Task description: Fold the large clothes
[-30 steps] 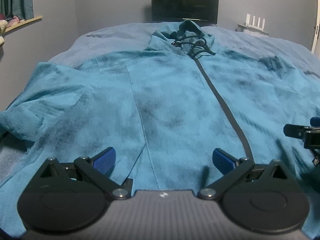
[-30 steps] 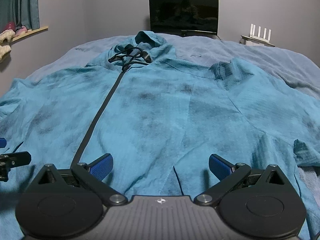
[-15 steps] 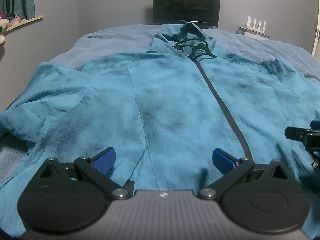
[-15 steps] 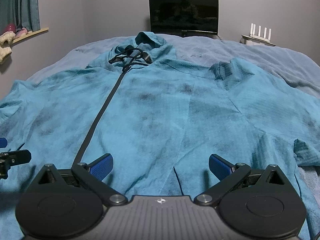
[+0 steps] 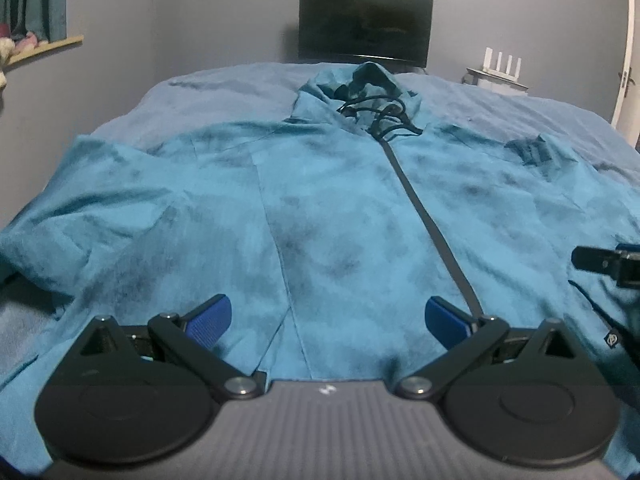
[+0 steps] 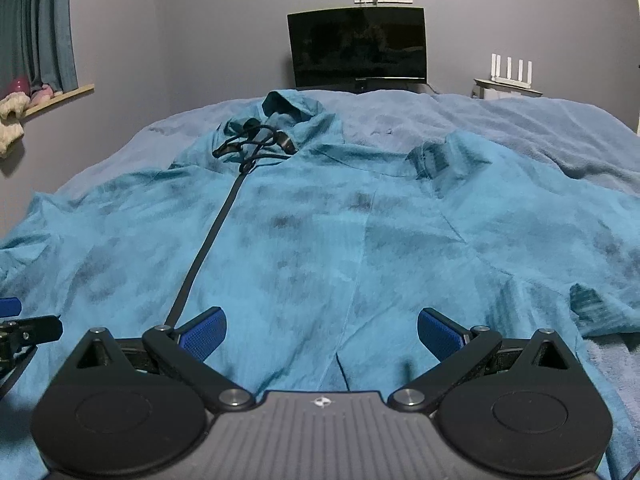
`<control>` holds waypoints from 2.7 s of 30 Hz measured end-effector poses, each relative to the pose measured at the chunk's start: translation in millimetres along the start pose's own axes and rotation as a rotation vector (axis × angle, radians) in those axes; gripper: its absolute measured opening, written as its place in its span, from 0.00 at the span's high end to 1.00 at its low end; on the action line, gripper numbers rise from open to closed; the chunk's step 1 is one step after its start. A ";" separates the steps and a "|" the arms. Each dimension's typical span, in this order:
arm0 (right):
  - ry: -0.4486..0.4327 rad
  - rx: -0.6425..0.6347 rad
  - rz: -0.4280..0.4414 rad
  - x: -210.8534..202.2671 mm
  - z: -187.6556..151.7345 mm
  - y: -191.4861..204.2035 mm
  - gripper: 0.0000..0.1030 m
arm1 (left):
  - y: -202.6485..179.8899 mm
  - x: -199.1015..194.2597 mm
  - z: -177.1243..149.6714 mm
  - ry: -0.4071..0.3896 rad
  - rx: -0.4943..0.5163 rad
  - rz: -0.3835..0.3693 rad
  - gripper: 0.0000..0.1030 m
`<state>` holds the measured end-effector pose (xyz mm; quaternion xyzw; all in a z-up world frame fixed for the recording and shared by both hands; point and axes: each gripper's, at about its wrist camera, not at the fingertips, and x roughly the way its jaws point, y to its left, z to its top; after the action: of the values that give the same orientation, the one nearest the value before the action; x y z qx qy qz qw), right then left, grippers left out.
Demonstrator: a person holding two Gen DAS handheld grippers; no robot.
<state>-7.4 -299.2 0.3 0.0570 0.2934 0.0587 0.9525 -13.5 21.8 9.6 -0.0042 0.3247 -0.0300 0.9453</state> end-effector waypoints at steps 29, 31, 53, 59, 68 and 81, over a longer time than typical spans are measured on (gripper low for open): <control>-0.089 0.034 -0.041 -25.0 16.4 -15.7 0.00 | 9.8 7.4 0.5 0.018 -0.035 0.034 0.00; -0.096 0.044 -0.050 -27.2 22.4 -23.1 0.00 | 7.9 6.0 1.2 0.010 -0.021 0.041 0.00; -0.111 0.442 -0.416 -46.9 34.1 -352.4 0.00 | 2.2 3.6 4.6 -0.001 -0.073 -0.006 0.00; -0.146 0.608 -0.447 -56.7 16.7 -449.9 0.01 | -4.3 7.4 2.6 -0.012 -0.052 0.010 0.00; -0.127 0.701 -0.442 -9.6 -2.8 -515.2 0.12 | -21.2 16.9 -0.5 -0.011 -0.008 -0.002 0.00; -0.225 0.815 -0.403 33.8 -16.3 -562.3 0.65 | -33.3 31.5 -0.2 0.002 0.033 0.020 0.00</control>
<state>55.2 -847.9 -112.2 0.3744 0.1926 -0.2539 0.8708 9.4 -13.3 -8.9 0.0147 0.3249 -0.0261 0.9453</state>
